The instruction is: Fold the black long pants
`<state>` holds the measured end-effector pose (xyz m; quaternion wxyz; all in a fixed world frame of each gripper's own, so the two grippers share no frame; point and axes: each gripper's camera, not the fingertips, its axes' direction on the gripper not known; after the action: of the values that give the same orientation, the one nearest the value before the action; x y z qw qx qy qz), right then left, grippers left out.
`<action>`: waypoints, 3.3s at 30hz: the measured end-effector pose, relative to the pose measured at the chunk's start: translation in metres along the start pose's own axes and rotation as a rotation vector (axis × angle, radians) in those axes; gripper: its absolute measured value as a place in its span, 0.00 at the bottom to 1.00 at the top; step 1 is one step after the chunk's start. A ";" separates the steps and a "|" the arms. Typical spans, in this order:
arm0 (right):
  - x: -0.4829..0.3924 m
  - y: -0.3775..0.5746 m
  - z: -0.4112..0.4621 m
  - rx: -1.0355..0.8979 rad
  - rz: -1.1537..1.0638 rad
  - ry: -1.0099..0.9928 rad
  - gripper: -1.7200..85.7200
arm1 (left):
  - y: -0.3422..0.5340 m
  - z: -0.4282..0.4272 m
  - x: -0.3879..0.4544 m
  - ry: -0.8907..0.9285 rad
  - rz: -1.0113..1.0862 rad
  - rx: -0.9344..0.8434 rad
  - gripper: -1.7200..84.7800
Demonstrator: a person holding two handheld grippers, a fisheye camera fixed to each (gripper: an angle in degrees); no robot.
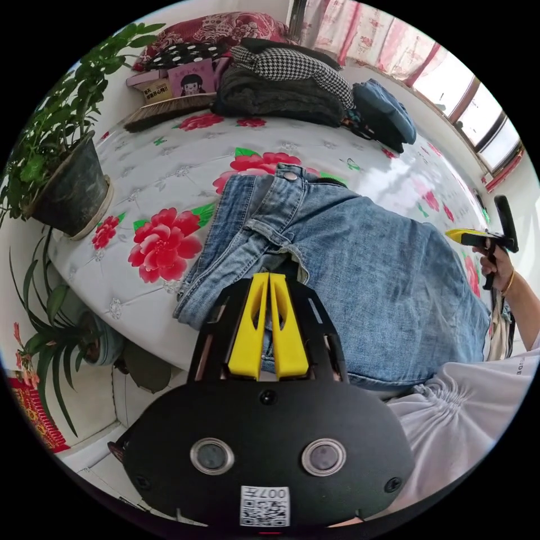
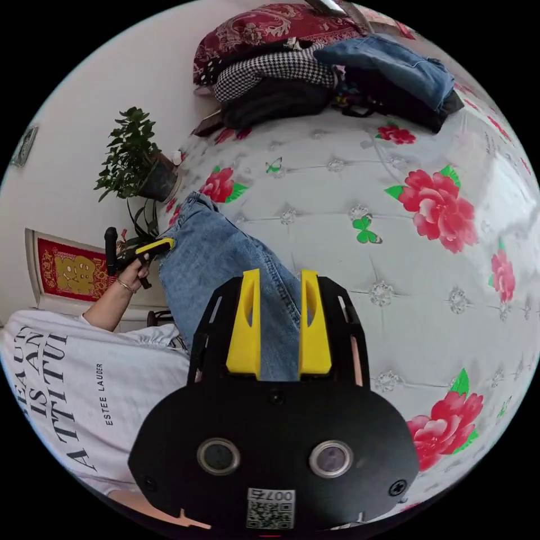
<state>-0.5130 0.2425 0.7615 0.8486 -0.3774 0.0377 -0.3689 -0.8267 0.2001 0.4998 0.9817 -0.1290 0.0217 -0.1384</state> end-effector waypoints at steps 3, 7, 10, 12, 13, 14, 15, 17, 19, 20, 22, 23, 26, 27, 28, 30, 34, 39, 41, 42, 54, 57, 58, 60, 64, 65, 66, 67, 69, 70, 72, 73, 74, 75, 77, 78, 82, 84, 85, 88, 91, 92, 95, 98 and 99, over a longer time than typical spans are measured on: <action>-0.023 -0.028 0.059 -0.257 -0.089 -0.113 0.10 | 0.000 0.011 -0.005 0.033 -0.042 0.006 0.01; -0.030 -0.057 0.081 -0.297 -0.083 -0.213 0.10 | 0.005 0.017 -0.008 0.062 -0.068 0.056 0.01; -0.007 -0.101 0.073 -0.222 0.019 -0.267 0.11 | 0.007 0.019 -0.009 0.076 -0.073 0.076 0.01; 0.016 -0.128 0.074 -0.183 0.131 -0.326 0.11 | 0.007 0.021 -0.009 0.080 -0.073 0.074 0.01; 0.032 -0.143 0.082 -0.199 0.220 -0.364 0.11 | 0.006 0.022 -0.009 0.085 -0.074 0.072 0.01; 0.039 -0.150 0.088 -0.220 0.261 -0.381 0.12 | 0.006 0.023 -0.010 0.091 -0.076 0.070 0.01; 0.050 -0.161 0.102 -0.252 0.322 -0.422 0.12 | 0.006 0.023 -0.010 0.095 -0.078 0.070 0.01; 0.060 -0.171 0.132 -0.363 0.427 -0.522 0.13 | 0.006 0.025 -0.012 0.112 -0.089 0.075 0.01; 0.061 -0.181 0.164 -0.442 0.516 -0.691 0.14 | 0.006 0.026 -0.011 0.111 -0.090 0.079 0.01; 0.062 -0.183 0.167 -0.432 0.536 -0.703 0.14 | 0.007 0.027 -0.010 0.104 -0.087 0.083 0.01; 0.067 -0.195 0.178 -0.389 0.621 -0.716 0.14 | 0.008 0.028 -0.007 0.096 -0.087 0.091 0.01; 0.069 -0.198 0.179 -0.368 0.637 -0.720 0.14 | 0.008 0.029 -0.006 0.094 -0.092 0.097 0.01; 0.078 -0.217 0.176 -0.209 0.694 -0.856 0.14 | 0.009 0.031 -0.004 0.091 -0.100 0.104 0.01; 0.078 -0.227 0.172 -0.188 0.669 -0.846 0.13 | 0.009 0.031 -0.004 0.090 -0.100 0.104 0.01; 0.076 -0.232 0.172 -0.195 0.652 -0.799 0.12 | 0.009 0.032 -0.003 0.088 -0.096 0.105 0.01; 0.071 -0.234 0.178 -0.216 0.660 -0.778 0.10 | 0.009 0.033 -0.002 0.086 -0.089 0.107 0.01; 0.083 -0.241 0.149 -0.124 0.650 -0.769 0.06 | 0.008 0.036 -0.003 0.108 -0.099 0.112 0.01; 0.103 -0.235 0.093 0.093 0.685 -0.705 0.03 | 0.004 0.040 -0.004 0.131 -0.106 0.114 0.01; 0.112 -0.221 0.064 0.275 0.709 -0.755 0.02 | 0.005 0.041 -0.004 0.140 -0.118 0.119 0.01; 0.107 -0.220 0.050 0.282 0.671 -0.728 0.02 | 0.005 0.041 -0.003 0.141 -0.118 0.119 0.01; -0.046 -0.171 0.016 0.052 0.309 -0.033 0.03 | -0.015 0.047 0.007 0.123 -0.176 0.072 0.01; -0.056 -0.130 -0.035 0.199 0.349 -0.001 0.03 | -0.009 0.048 0.006 0.148 -0.208 0.095 0.01; -0.070 -0.111 -0.052 0.231 0.309 0.004 0.03 | -0.007 0.046 0.005 0.169 -0.226 0.103 0.01; -0.098 -0.080 -0.069 0.224 0.241 0.046 0.04 | -0.002 0.037 0.003 0.188 -0.255 0.142 0.01; -0.171 0.026 -0.092 0.227 0.092 0.195 0.04 | 0.008 0.004 0.012 0.193 -0.186 0.256 0.01; -0.178 0.044 -0.093 0.228 0.085 0.212 0.04 | 0.009 0.004 0.017 0.167 -0.155 0.241 0.01; -0.190 0.081 -0.093 0.227 0.089 0.242 0.05 | 0.009 0.005 0.020 0.153 -0.137 0.230 0.01; -0.195 0.119 -0.090 0.215 0.121 0.267 0.05 | 0.008 0.014 0.025 0.117 -0.109 0.185 0.01; -0.191 0.174 -0.079 0.163 0.203 0.281 0.06 | 0.005 0.041 0.029 0.057 -0.083 0.060 0.01; -0.183 0.210 -0.069 0.104 0.276 0.275 0.07 | 0.007 0.047 0.033 0.056 -0.039 0.098 0.01; -0.174 0.266 -0.068 0.105 0.389 0.241 0.08 | 0.004 0.049 0.035 0.054 -0.038 0.093 0.01; -0.171 0.309 -0.080 0.185 0.468 0.196 0.08 | 0.000 0.050 0.036 0.053 -0.058 0.063 0.01; -0.169 0.332 -0.089 0.241 0.509 0.173 0.08 | -0.001 0.049 0.038 0.050 -0.079 0.049 0.01; -0.166 0.383 -0.106 0.363 0.593 0.132 0.09 | -0.001 0.048 0.039 0.047 -0.088 0.050 0.01; -0.163 0.468 -0.127 0.537 0.734 0.093 0.09 | 0.009 0.036 0.043 0.061 -0.107 0.114 0.01; -0.163 0.530 -0.136 0.650 0.834 0.089 0.10 | 0.013 0.032 0.044 0.067 -0.111 0.141 0.01; -0.169 0.735 -0.132 0.924 1.205 0.095 0.11 | 0.037 0.013 0.057 0.072 -0.119 0.220 0.01; -0.174 0.801 -0.120 1.019 1.312 0.059 0.12 | 0.043 0.011 0.063 0.081 -0.107 0.220 0.01; -0.176 0.835 -0.112 1.066 1.348 0.037 0.12 | 0.045 0.013 0.068 0.088 -0.096 0.203 0.01; -0.170 0.881 -0.098 1.085 1.364 -0.012 0.12 | 0.049 0.018 0.077 0.092 -0.092 0.177 0.01; -0.148 0.903 -0.080 1.065 1.357 -0.125 0.11 | 0.053 0.024 0.079 0.146 -0.138 0.161 0.01; -0.142 0.905 -0.075 1.054 1.360 -0.159 0.11 | 0.055 0.025 0.079 0.169 -0.158 0.159 0.01; -0.127 0.920 -0.066 0.945 1.458 -0.182 0.08 | 0.059 0.028 0.084 0.174 -0.155 0.137 0.01; -0.128 0.927 -0.086 0.871 1.430 -0.084 0.05 | 0.063 0.028 0.090 0.151 -0.120 0.125 0.01; -0.130 0.926 -0.093 0.840 1.400 -0.046 0.05 | 0.063 0.028 0.091 0.145 -0.115 0.121 0.01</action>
<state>-0.0857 0.6811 0.0482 0.9537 0.0755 0.1057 0.2712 -0.7203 0.2409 0.5102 0.9740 -0.0601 0.0767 -0.2047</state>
